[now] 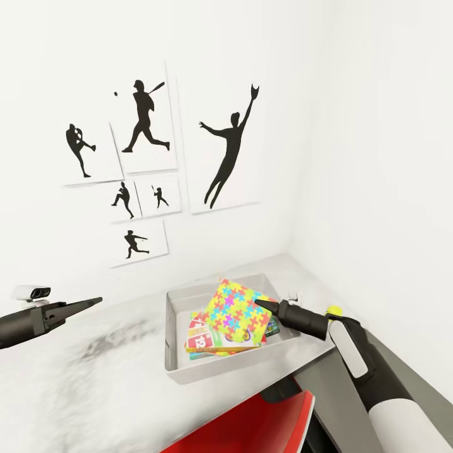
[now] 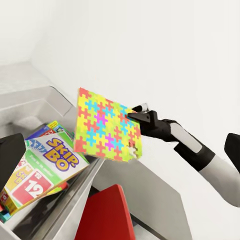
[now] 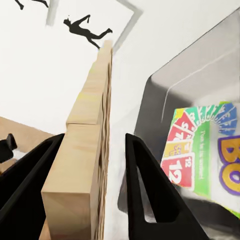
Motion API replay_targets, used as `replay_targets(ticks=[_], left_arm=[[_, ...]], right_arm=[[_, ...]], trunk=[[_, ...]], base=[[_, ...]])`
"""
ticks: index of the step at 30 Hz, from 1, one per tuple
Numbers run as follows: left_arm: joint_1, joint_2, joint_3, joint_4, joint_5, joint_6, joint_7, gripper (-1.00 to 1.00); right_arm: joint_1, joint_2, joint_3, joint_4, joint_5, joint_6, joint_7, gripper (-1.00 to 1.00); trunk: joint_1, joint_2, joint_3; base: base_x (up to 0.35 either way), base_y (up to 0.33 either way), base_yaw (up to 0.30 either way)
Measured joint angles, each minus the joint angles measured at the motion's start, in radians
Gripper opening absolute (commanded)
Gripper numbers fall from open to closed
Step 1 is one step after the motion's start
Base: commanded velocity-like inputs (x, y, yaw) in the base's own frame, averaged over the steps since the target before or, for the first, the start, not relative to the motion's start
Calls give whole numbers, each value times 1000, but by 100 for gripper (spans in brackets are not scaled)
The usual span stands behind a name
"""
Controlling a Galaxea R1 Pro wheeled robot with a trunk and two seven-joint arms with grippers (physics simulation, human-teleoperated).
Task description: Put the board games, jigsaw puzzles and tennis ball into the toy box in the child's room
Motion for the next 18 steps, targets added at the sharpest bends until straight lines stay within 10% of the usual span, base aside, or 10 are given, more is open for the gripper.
replay_targets(ticks=[18], left_arm=[[0,0,0,0,-2,-3,0,100]], right_arm=[[-259,134,4,318,-11,42,-364,-100]], trunk=[[0,0,0]], base=[[0,0,0]])
